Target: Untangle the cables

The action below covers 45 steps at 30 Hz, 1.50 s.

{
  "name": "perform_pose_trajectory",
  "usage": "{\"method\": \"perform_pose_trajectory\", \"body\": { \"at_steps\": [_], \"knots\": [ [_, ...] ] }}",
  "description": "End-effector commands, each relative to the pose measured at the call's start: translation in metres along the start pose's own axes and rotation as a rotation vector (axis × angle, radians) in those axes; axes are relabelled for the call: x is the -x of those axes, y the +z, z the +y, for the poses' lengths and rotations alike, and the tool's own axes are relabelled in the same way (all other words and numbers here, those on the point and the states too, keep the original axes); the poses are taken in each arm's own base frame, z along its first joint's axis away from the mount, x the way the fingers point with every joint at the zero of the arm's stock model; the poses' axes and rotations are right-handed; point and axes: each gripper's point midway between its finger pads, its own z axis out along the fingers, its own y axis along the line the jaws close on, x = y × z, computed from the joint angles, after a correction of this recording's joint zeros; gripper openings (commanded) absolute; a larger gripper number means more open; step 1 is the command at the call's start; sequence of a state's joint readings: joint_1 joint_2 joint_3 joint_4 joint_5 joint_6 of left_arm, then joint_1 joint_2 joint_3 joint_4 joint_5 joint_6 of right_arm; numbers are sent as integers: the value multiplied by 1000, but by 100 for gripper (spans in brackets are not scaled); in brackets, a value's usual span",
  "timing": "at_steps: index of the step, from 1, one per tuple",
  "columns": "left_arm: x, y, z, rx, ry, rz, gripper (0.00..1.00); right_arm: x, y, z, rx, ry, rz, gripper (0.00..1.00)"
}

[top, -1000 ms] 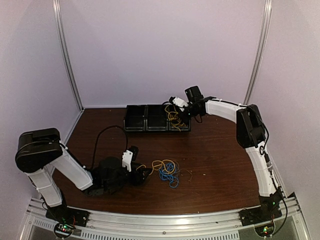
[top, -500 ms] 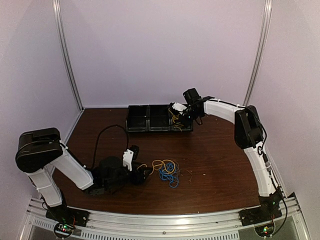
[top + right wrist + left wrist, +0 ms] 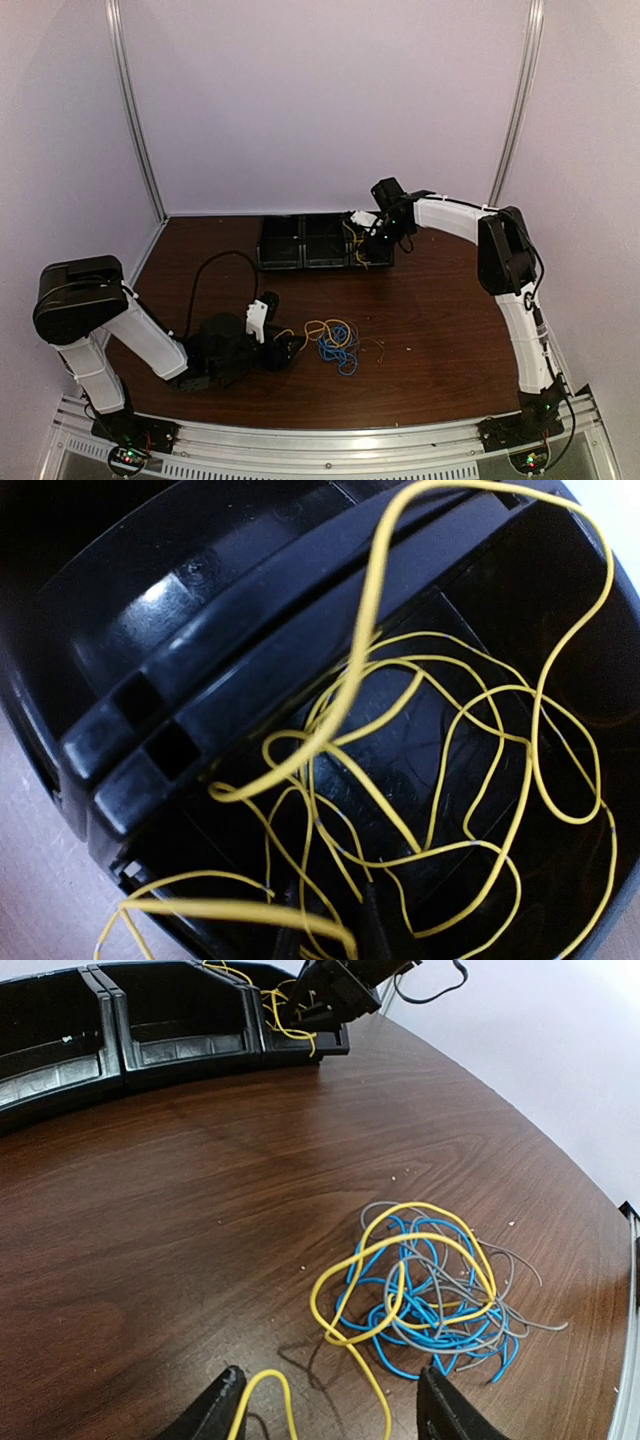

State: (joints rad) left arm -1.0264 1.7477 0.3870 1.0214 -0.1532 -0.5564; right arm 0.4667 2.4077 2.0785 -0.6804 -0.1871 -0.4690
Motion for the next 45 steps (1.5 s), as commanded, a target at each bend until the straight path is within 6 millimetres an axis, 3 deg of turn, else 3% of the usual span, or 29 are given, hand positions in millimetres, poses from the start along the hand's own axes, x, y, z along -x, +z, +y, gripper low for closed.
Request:
{"method": "perform_pose_trajectory", "body": {
  "at_steps": [1, 7, 14, 17, 24, 35, 39, 45],
  "knots": [
    [7, 2, -3, -16, -3, -27, 59, 13, -43, 1, -6, 42, -38, 30],
    [8, 6, -5, -22, 0, -26, 59, 21, -61, 0, -13, 45, -55, 47],
    [6, 3, -4, -23, -4, -29, 59, 21, -89, 7, 9, 26, -70, 48],
    [7, 4, -5, -27, -2, -28, 59, 22, -93, 15, 47, 12, -88, 47],
    [7, 4, -6, -32, -1, -27, 59, 10, -68, 43, 163, -58, -70, 56],
    [8, 0, -5, -27, -3, -35, 59, 7, -30, 44, 132, -104, -31, 66],
    [8, 3, -5, -28, -1, -30, 59, 6, -25, 39, 102, -103, -24, 59],
    [8, 6, -6, -28, 4, -24, 59, 13, -26, 33, 74, -89, -45, 31]
  ]
}}
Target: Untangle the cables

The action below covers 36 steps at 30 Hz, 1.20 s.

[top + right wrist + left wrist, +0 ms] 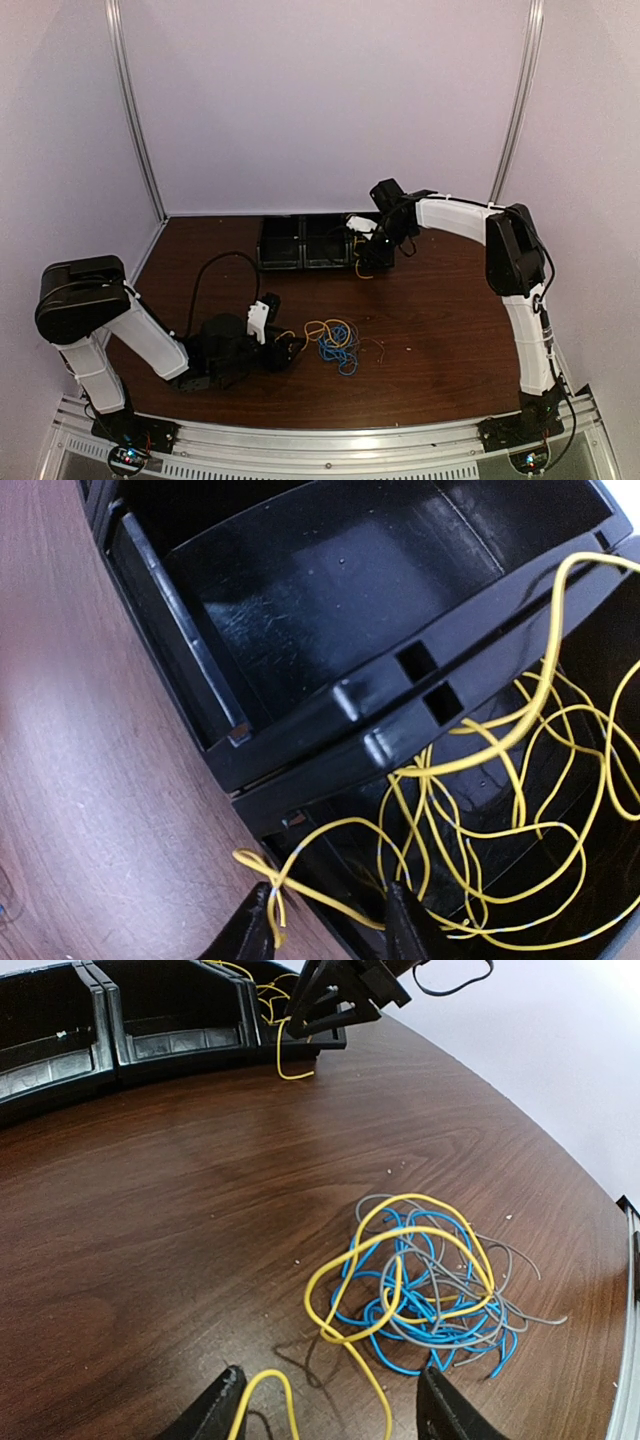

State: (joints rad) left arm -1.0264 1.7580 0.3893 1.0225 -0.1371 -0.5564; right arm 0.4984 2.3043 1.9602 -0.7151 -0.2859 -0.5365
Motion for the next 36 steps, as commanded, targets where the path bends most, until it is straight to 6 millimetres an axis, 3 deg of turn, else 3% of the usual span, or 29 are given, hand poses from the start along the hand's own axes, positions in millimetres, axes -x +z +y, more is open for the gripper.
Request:
{"method": "perform_pose_trajectory", "body": {
  "at_steps": [1, 5, 9, 14, 18, 23, 27, 36],
  "knots": [
    [11, 4, -5, -17, 4, -37, 59, 16, -5, -11, -57, 2, -36, 23],
    [10, 5, -4, -16, 4, -33, 59, 22, -9, -14, -70, 5, -48, 0],
    [10, 5, -4, -16, 4, -33, 59, 29, -16, -32, -138, 15, -60, 0],
    [11, 4, -4, -15, 3, -36, 59, 45, -30, -70, -262, 36, -100, 0],
    [11, 3, -4, -13, 3, -40, 59, 42, -19, -90, -350, 10, -62, 0],
    [12, -1, -2, -7, -4, -50, 59, 33, -8, -102, -418, -24, -7, 0],
    [12, -1, -1, -6, -5, -51, 59, 28, -4, -98, -407, -37, 9, 0],
    [12, 2, -3, -8, -1, -42, 59, 25, 19, -69, -275, -26, -12, 0]
  ]
}}
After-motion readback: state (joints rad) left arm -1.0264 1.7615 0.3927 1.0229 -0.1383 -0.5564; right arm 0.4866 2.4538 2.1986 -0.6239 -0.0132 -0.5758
